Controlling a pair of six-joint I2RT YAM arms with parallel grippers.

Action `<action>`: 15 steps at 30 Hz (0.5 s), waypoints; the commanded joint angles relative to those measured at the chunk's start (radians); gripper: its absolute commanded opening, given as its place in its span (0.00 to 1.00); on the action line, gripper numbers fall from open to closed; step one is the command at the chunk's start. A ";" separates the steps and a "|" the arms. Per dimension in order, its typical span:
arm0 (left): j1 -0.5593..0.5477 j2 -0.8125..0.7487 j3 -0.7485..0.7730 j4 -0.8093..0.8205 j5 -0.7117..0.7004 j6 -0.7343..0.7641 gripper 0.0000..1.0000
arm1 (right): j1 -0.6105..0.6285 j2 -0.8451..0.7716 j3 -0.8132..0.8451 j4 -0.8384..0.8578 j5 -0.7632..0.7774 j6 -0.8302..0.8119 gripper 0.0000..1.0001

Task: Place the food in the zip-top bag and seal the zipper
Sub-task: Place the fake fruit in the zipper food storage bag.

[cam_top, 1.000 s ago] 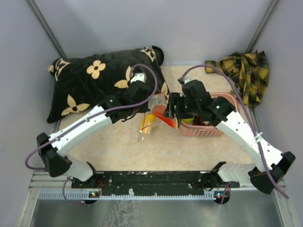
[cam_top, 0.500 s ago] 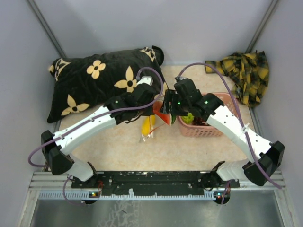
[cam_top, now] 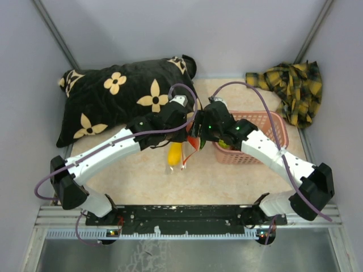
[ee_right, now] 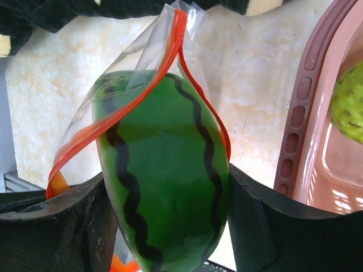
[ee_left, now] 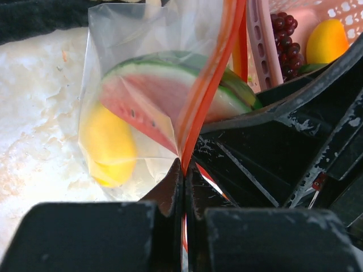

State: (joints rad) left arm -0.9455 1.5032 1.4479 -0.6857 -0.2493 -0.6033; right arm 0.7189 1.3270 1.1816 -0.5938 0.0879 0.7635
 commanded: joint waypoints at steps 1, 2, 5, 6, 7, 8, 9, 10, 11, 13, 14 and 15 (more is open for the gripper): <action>-0.005 -0.019 -0.028 0.054 0.069 -0.002 0.00 | 0.010 -0.028 -0.011 0.144 0.021 0.021 0.37; -0.005 -0.018 -0.031 0.053 0.071 -0.003 0.00 | 0.010 -0.027 -0.005 0.143 0.020 0.013 0.39; -0.004 -0.028 -0.042 0.062 0.065 -0.008 0.00 | 0.010 -0.017 0.010 0.127 0.010 -0.004 0.44; -0.002 -0.033 -0.049 0.069 0.063 -0.009 0.00 | 0.011 -0.016 0.013 0.122 0.004 -0.009 0.46; 0.000 -0.039 -0.055 0.075 0.061 -0.009 0.00 | 0.010 -0.016 0.017 0.120 -0.004 -0.013 0.48; 0.004 -0.044 -0.059 0.078 0.060 -0.010 0.00 | 0.010 -0.019 0.019 0.120 -0.011 -0.017 0.49; 0.008 -0.049 -0.062 0.078 0.057 -0.011 0.00 | 0.010 -0.023 0.019 0.122 -0.017 -0.018 0.51; 0.014 -0.052 -0.065 0.076 0.057 -0.012 0.00 | 0.010 -0.030 0.019 0.127 -0.020 -0.018 0.53; 0.020 -0.057 -0.068 0.076 0.058 -0.013 0.00 | 0.010 -0.033 0.019 0.131 -0.022 -0.019 0.58; 0.037 -0.066 -0.079 0.084 0.081 -0.013 0.00 | 0.010 -0.037 0.024 0.133 -0.028 -0.025 0.63; 0.046 -0.072 -0.085 0.089 0.096 -0.015 0.00 | 0.010 -0.037 0.028 0.131 -0.033 -0.027 0.67; 0.056 -0.076 -0.091 0.095 0.109 -0.015 0.00 | 0.010 -0.036 0.032 0.128 -0.034 -0.031 0.69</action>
State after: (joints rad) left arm -0.9215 1.4723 1.3788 -0.6380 -0.1936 -0.6075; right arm 0.7193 1.3266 1.1629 -0.5289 0.0723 0.7521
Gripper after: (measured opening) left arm 0.008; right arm 0.646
